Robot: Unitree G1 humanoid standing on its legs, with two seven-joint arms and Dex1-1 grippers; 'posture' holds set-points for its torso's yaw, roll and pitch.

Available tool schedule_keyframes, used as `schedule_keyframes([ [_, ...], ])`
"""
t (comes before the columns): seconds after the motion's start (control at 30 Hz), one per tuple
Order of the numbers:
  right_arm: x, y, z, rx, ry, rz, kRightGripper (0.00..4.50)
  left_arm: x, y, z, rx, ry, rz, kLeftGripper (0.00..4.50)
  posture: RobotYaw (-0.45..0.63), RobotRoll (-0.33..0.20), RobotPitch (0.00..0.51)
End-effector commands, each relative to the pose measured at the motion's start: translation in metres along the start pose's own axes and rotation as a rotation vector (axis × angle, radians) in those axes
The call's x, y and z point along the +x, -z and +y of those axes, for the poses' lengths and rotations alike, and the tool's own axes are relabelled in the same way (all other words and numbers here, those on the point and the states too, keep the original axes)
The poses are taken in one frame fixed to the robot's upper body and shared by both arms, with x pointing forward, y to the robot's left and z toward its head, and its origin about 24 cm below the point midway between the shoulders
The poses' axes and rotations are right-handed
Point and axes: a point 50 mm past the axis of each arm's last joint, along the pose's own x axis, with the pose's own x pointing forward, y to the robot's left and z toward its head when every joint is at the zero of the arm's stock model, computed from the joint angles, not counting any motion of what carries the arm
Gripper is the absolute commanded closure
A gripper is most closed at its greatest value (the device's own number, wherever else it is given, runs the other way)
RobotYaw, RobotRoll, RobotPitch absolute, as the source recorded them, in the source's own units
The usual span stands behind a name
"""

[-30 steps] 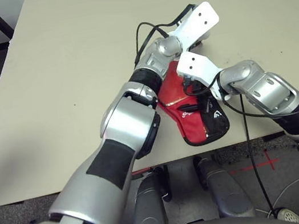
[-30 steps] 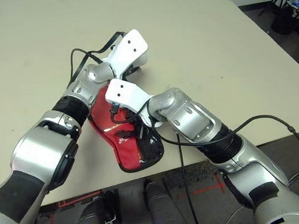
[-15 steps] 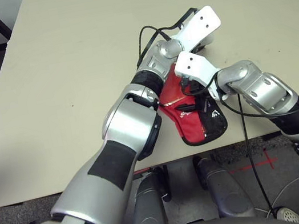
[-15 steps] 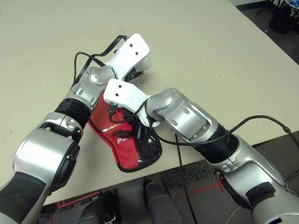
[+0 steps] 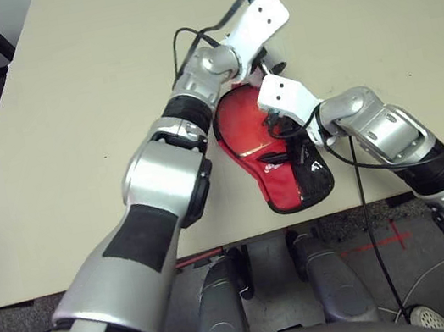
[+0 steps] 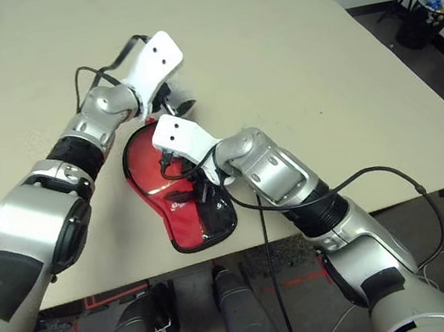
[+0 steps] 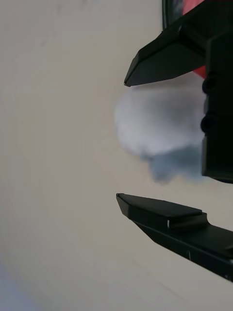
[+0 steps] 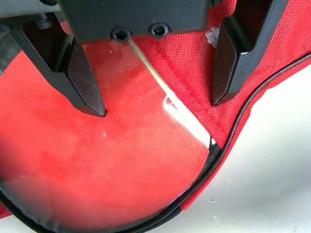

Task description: Store the ping-pong paddle in its case and zip it.

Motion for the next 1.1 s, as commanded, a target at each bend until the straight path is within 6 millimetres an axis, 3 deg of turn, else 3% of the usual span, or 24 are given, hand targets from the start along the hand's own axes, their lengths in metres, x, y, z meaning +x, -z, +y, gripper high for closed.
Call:
schedule_keyframes([
  [0.03, 0.014, 0.032, 0.005, 0.092, -0.033, 0.131, 0.00, -0.010, -0.017, 0.022, -0.120, -0.025, -0.090, 0.01, -0.06, 0.000, 0.266],
  [0.33, 0.015, 0.033, 0.002, 0.090, -0.030, 0.131, 0.00, -0.026, -0.013, 0.031, -0.207, 0.122, -0.116, 0.01, -0.05, 0.000, 0.248],
  [0.53, 0.015, 0.034, -0.001, 0.094, -0.021, 0.131, 0.00, -0.037, 0.032, 0.008, -0.218, 0.316, 0.009, 0.01, -0.05, 0.000, 0.238],
  [0.77, 0.016, 0.033, -0.003, 0.100, -0.010, 0.127, 0.00, -0.049, 0.059, -0.012, -0.277, 0.456, 0.052, 0.01, -0.05, 0.000, 0.237],
  [1.1, 0.016, 0.034, -0.004, 0.106, 0.001, 0.126, 0.00, -0.059, 0.091, -0.042, -0.318, 0.503, 0.138, 0.01, -0.06, 0.000, 0.233],
])
